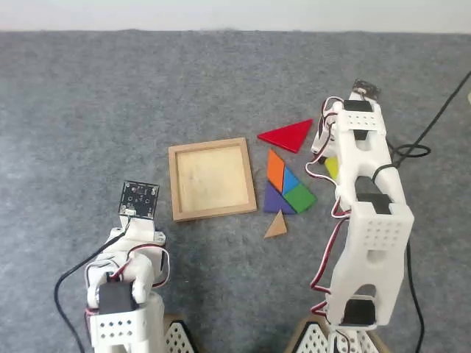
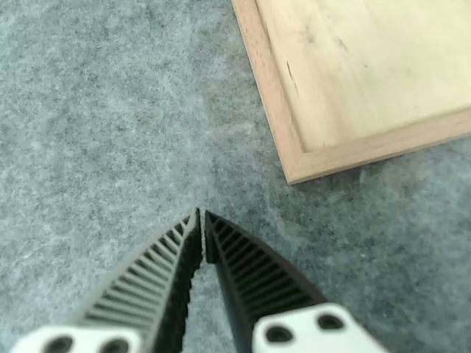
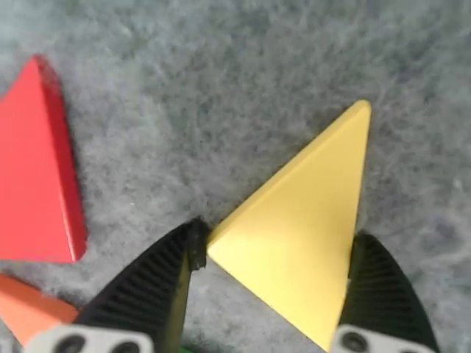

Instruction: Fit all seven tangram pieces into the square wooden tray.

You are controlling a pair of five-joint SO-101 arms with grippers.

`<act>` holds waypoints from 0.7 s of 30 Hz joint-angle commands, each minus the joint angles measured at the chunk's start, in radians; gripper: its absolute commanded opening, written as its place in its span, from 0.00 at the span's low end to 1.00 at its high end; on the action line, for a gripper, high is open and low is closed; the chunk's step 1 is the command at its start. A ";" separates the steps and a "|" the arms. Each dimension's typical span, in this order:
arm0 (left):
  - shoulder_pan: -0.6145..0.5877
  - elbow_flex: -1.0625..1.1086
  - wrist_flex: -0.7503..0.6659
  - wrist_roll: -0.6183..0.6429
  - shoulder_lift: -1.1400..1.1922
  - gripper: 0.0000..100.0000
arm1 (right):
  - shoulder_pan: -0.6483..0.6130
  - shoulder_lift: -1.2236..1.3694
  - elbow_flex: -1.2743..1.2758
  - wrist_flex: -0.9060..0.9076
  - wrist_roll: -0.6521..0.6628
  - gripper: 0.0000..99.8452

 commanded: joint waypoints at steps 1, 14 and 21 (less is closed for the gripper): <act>-0.005 -0.012 0.005 -0.005 -0.014 0.01 | 0.005 -0.015 -0.040 0.010 0.057 0.22; -0.005 -0.012 0.005 -0.005 -0.014 0.01 | -0.008 -0.234 -0.034 0.148 0.365 0.13; -0.005 -0.012 0.005 -0.005 -0.014 0.01 | -0.117 -0.298 -0.035 0.214 0.514 0.11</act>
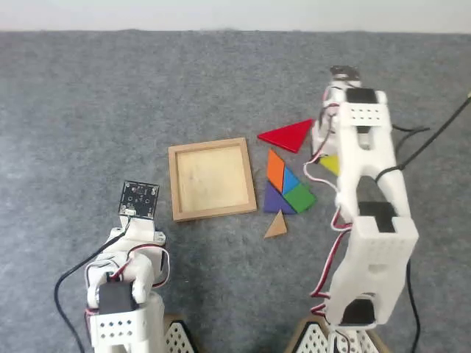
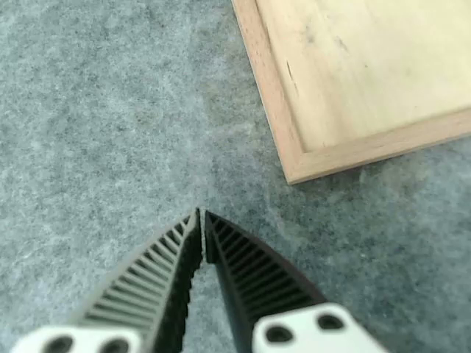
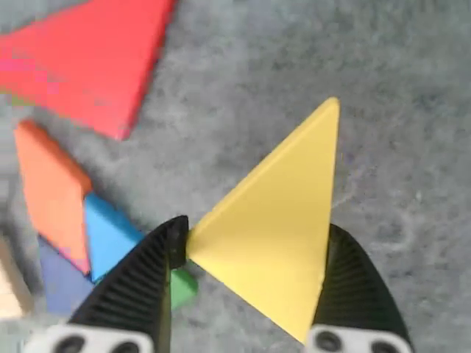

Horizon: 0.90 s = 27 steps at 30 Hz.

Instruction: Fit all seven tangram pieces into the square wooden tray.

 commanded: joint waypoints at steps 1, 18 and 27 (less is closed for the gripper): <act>-0.005 -0.012 0.005 -0.005 -0.014 0.01 | -0.096 -0.117 -0.035 0.024 0.107 0.11; -0.005 -0.012 0.005 -0.005 -0.014 0.01 | -0.570 -0.038 -0.034 -0.117 0.612 0.11; -0.005 -0.012 0.005 -0.005 -0.014 0.01 | -0.624 0.068 -0.041 -0.216 0.707 0.24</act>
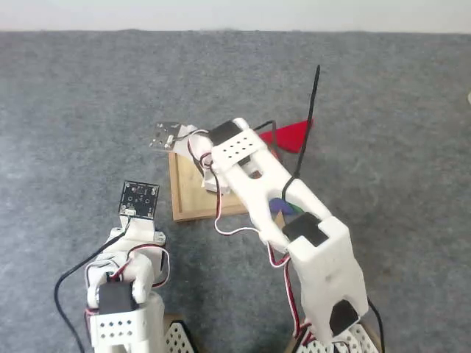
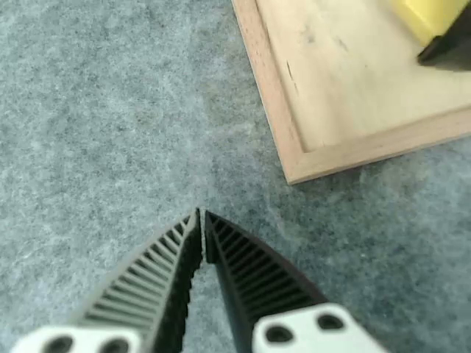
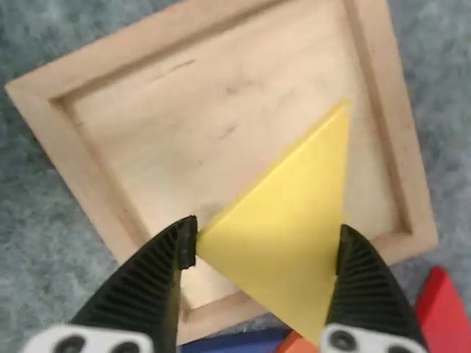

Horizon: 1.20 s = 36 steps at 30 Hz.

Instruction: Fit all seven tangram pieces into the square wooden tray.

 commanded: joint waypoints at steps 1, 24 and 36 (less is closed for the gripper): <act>-0.005 -0.012 0.005 -0.005 -0.014 0.01 | -0.028 -0.021 -0.041 -0.024 0.068 0.27; 0.000 -0.012 0.005 -0.005 -0.014 0.01 | 0.062 -0.490 -0.051 0.401 -0.132 0.07; 0.080 -0.127 -0.167 -0.354 -0.014 0.02 | 0.334 -0.690 0.677 -0.105 -0.597 0.01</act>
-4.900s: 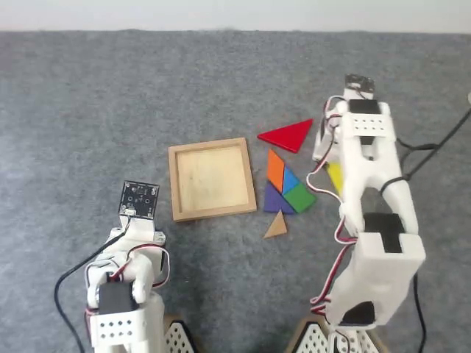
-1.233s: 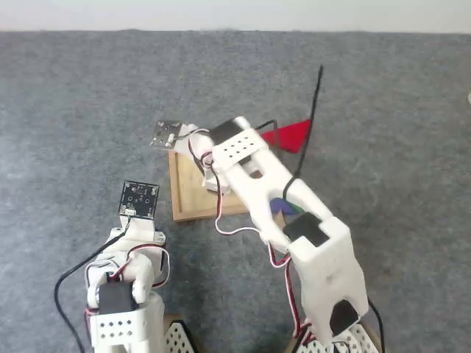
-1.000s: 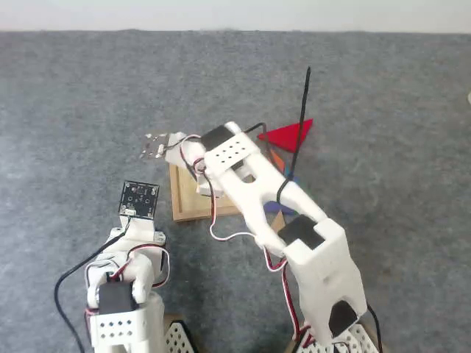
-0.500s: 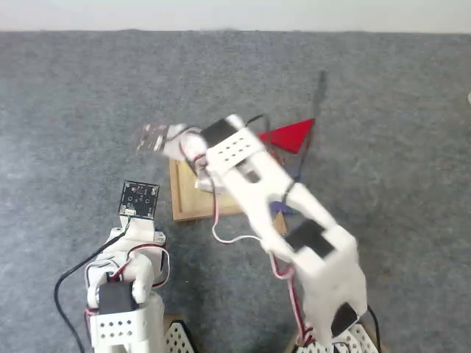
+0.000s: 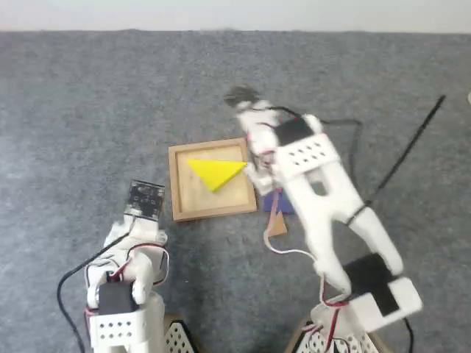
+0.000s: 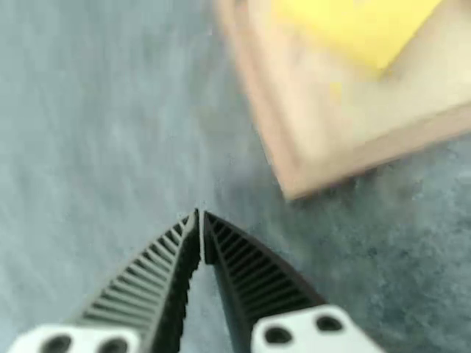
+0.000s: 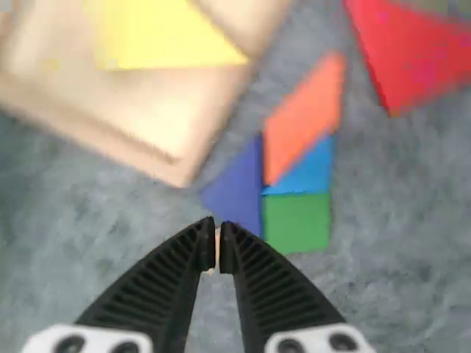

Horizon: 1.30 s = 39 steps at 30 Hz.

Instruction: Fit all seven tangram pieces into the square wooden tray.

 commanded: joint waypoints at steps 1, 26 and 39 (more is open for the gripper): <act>0.068 -0.122 -0.135 -0.164 -0.009 0.02 | 0.090 -0.130 0.239 -0.245 -0.072 0.01; 0.353 -0.934 -0.477 -0.038 1.610 0.20 | -0.024 -0.203 0.540 -0.745 -0.390 0.01; 0.299 -1.041 -0.535 0.117 1.800 0.20 | -0.114 -0.042 0.482 -0.760 -0.390 0.05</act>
